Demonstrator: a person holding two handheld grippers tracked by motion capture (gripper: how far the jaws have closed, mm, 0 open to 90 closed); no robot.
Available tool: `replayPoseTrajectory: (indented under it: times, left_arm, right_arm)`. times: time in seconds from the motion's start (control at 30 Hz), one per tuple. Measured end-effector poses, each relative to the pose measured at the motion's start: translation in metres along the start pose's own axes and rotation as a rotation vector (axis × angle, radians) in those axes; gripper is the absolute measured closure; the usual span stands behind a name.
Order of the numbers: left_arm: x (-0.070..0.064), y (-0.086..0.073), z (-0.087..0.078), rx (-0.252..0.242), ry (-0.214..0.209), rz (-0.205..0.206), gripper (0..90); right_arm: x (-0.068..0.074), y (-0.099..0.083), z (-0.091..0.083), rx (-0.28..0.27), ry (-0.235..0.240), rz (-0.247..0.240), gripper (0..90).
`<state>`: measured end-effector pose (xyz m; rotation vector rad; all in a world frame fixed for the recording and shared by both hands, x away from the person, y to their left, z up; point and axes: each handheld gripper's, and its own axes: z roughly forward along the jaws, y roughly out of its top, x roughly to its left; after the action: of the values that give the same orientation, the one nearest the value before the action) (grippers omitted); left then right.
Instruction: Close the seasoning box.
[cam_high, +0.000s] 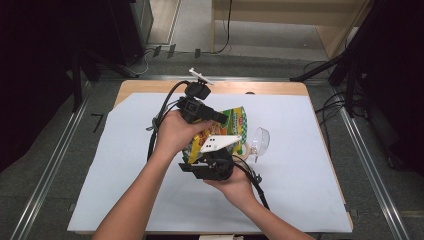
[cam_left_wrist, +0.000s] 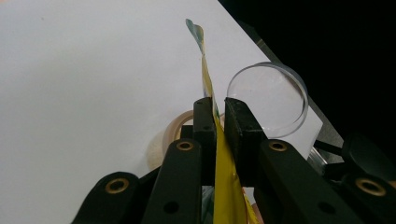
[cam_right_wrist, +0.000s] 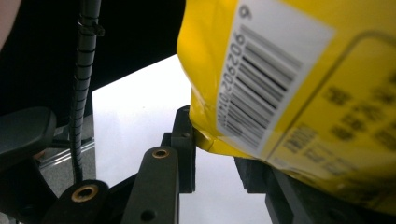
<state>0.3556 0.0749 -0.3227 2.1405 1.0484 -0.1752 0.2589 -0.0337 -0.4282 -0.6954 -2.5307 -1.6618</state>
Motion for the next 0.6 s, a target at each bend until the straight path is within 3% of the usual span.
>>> replayPoseTrajectory:
  times: [0.6]
  left_arm:
    - [0.0021,0.0048,0.003,0.008,-0.005,-0.004,83.4]
  right_arm:
    - [-0.0045,0.0005,-0.0011,0.0,-0.001,0.011,72.8]
